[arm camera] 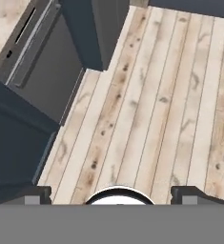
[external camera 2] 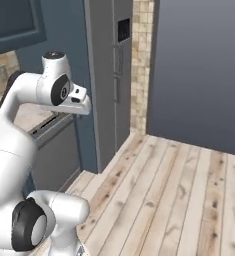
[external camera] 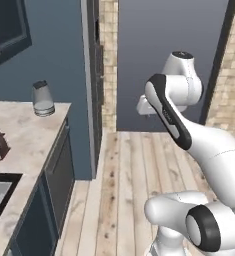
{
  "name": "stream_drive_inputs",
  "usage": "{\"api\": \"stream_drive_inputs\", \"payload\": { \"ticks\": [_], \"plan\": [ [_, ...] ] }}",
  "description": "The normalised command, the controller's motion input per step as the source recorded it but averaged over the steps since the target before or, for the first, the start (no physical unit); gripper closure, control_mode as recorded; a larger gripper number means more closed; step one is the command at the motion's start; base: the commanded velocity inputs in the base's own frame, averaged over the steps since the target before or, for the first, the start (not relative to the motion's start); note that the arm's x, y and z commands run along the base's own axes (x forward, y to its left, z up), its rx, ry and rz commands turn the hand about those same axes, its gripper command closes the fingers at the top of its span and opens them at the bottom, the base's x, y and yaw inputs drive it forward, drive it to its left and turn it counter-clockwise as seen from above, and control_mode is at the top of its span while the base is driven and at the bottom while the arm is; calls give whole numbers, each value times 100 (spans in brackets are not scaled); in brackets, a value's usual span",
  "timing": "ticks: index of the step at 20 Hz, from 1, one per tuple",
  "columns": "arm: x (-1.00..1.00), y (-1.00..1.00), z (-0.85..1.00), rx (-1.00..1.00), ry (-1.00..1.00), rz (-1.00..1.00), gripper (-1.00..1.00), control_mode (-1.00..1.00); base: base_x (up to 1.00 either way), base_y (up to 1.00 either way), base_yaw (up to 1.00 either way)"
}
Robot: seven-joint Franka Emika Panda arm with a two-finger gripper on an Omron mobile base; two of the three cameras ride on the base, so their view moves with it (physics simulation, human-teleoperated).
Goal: Navigate to the coffee machine.
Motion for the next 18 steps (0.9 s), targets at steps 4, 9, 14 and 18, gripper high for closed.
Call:
{"api": "stream_drive_inputs", "payload": {
  "ticks": [4,9,14,18],
  "plan": [
    [0,0,0,0,0,0,-100,100,-7,-13,-50],
    [0,0,0,0,0,0,-100,100,0,-7,-61],
    [0,0,0,0,0,0,-100,100,0,-9,-63],
    [0,0,0,0,0,0,-100,100,0,-1,-66]
  ]
}}
